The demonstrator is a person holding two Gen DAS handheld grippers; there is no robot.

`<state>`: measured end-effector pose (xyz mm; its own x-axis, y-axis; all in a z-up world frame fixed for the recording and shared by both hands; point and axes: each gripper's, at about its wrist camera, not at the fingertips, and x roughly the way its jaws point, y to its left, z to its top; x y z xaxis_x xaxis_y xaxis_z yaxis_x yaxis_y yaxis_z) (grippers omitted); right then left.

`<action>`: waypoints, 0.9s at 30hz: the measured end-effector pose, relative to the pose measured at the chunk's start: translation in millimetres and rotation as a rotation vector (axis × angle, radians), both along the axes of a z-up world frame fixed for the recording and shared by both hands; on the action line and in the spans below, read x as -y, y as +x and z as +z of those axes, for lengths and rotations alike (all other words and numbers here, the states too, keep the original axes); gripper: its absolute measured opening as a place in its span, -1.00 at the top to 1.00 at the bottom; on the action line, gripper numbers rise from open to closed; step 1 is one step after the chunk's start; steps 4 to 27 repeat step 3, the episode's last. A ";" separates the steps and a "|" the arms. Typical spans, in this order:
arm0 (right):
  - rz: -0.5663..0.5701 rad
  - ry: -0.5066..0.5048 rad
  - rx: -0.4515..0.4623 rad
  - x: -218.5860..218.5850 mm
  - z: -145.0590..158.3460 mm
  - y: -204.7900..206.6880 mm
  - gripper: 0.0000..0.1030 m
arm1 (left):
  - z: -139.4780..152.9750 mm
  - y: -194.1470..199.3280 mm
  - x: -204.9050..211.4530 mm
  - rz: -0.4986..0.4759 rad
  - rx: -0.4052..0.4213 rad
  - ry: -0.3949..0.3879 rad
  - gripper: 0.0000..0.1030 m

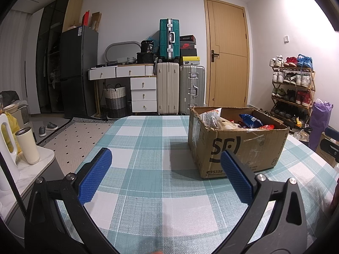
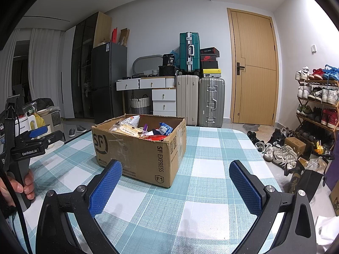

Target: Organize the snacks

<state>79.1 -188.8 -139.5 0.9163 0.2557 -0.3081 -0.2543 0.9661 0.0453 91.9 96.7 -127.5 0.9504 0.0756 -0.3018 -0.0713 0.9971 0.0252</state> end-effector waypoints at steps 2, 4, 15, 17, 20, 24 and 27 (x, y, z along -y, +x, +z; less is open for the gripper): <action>0.000 0.000 0.000 0.0 0.3 -0.4 -1.00 | 0.1 0.0 0.1 -0.002 0.003 -0.001 -0.98; 0.000 0.001 0.000 0.0 -0.2 0.4 -1.00 | -0.2 0.8 0.2 -0.001 0.002 -0.001 -0.98; 0.000 0.001 0.000 0.0 -0.2 0.4 -1.00 | -0.2 0.8 0.2 -0.001 0.002 -0.001 -0.98; 0.000 0.001 0.000 0.0 -0.2 0.4 -1.00 | -0.2 0.8 0.2 -0.001 0.002 -0.001 -0.98; 0.000 0.001 0.000 0.0 -0.2 0.4 -1.00 | -0.2 0.8 0.2 -0.001 0.002 -0.001 -0.98; 0.000 0.001 0.000 0.0 -0.2 0.4 -1.00 | -0.2 0.8 0.2 -0.001 0.002 -0.001 -0.98; 0.000 0.001 0.000 0.0 -0.2 0.4 -1.00 | -0.2 0.8 0.2 -0.001 0.002 -0.001 -0.98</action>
